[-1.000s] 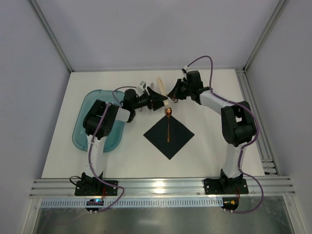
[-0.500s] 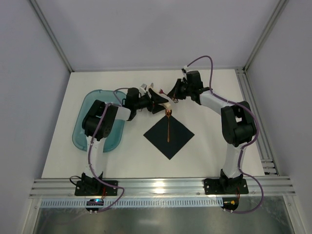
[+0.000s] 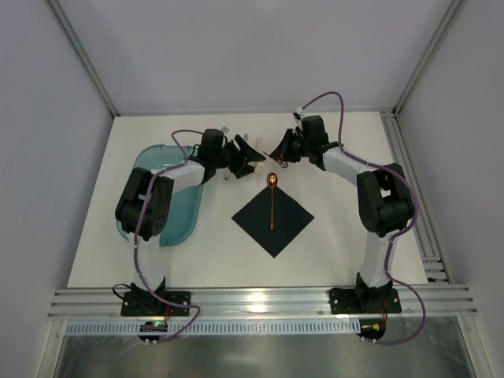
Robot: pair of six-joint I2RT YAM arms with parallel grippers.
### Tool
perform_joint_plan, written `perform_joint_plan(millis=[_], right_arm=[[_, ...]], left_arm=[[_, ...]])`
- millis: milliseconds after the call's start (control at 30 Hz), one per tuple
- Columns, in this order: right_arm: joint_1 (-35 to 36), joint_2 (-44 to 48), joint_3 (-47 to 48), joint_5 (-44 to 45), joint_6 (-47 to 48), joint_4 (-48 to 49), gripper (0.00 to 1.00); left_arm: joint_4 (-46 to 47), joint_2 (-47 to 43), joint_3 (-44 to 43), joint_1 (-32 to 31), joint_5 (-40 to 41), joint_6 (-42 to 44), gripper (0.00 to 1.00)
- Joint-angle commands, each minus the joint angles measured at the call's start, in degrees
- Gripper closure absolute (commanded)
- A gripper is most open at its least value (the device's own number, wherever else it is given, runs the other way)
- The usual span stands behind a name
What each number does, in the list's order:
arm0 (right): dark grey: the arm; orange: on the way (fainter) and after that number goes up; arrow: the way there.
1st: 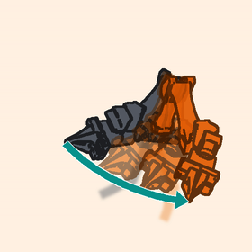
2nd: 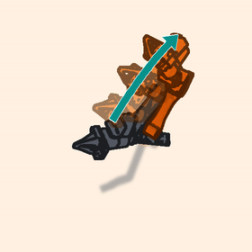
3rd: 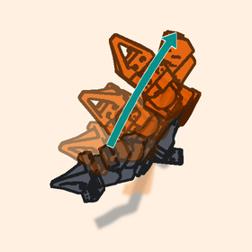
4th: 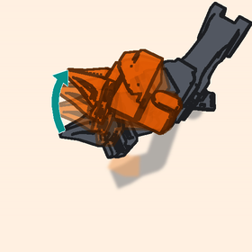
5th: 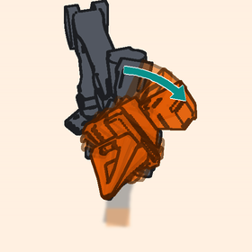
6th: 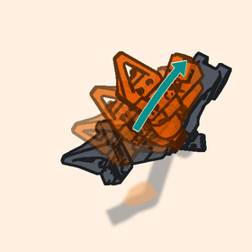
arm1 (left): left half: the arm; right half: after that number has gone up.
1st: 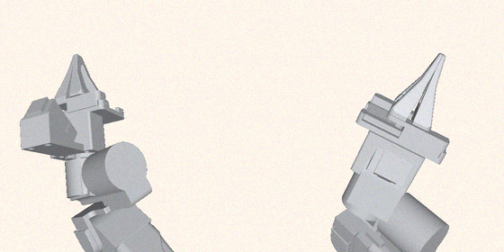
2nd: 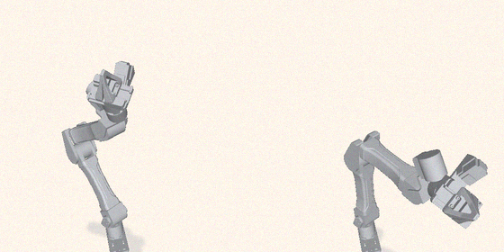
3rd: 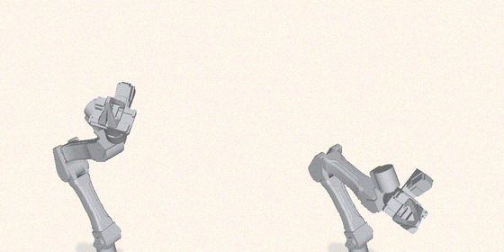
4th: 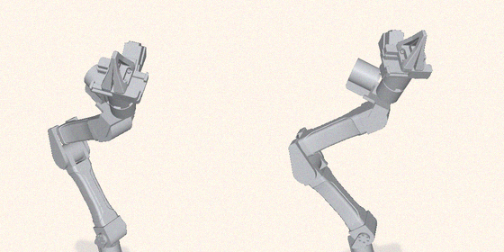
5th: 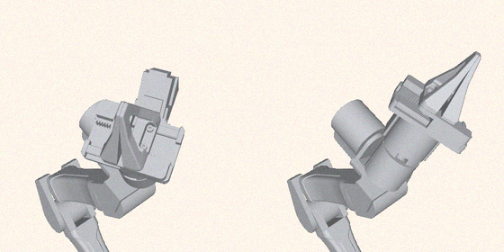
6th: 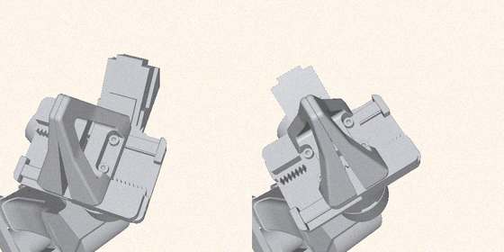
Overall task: Place the utensils on the paper napkin and roll it up
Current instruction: Place the container at the center of the board.
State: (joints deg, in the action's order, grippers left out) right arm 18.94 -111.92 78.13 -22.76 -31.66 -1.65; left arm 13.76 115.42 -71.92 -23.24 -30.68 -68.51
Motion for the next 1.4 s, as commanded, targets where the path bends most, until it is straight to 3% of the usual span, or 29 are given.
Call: perform_joint_plan(millis=[0, 433, 667, 800, 1033, 1133, 1367], right_arm=[[-0.2, 1.0, 0.2, -2.3, -0.9, 4.4, 0.96], [1.9, -1.6, 1.1, -3.3, -2.8, 7.3, 0.96], [2.1, 0.0, 0.4, -2.0, -1.8, 6.7, 0.96], [2.0, 2.3, 0.7, -1.0, -0.2, 4.7, 0.96], [0.6, 8.0, -1.0, 2.5, 2.2, -0.2, 0.96], [-0.8, 10.2, -2.8, 3.8, 2.6, -0.6, 0.96], [-1.8, 12.9, -5.6, 3.9, 3.3, -0.8, 0.96]], left_arm=[[-9.3, -5.3, -2.4, -0.1, 6.1, 5.1, 0.36], [-24.0, -7.6, -5.2, -0.1, 11.8, 11.6, 0.35], [-34.4, -7.2, -12.8, -0.4, 15.5, 19.8, 0.37], [-40.2, -6.0, -18.2, -0.7, 20.6, 24.3, 0.39], [-58.8, 4.4, -38.4, -0.7, 29.5, 40.5, 0.5], [-62.0, 7.1, -43.6, -0.7, 34.0, 46.3, 0.57], [-65.6, 12.4, -50.9, -0.9, 38.5, 55.1, 0.55]])
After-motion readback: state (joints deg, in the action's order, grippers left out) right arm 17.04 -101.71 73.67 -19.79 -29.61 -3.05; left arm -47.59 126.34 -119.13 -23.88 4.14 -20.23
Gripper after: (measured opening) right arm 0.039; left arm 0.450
